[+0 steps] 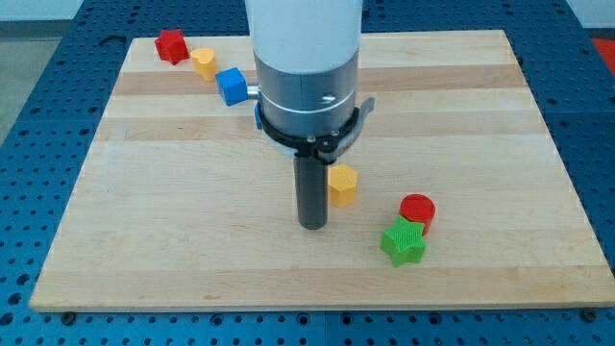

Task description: Move the green star towards the down

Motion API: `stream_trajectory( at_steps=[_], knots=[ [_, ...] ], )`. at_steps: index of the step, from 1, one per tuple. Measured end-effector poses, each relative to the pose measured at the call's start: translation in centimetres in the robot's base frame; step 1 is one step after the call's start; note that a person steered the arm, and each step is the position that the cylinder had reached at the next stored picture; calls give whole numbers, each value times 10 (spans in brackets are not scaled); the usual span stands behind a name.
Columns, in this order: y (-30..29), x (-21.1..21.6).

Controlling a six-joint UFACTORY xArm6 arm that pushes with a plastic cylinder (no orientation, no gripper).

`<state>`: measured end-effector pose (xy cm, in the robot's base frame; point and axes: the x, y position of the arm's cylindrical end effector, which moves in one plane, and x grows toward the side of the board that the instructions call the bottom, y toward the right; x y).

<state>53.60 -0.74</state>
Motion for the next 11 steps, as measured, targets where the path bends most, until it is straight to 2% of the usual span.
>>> stream_trajectory(
  at_steps=[5,7,8,11],
  knots=[
    [87,24],
    [52,25],
    [50,38],
    [128,41]
  ],
)
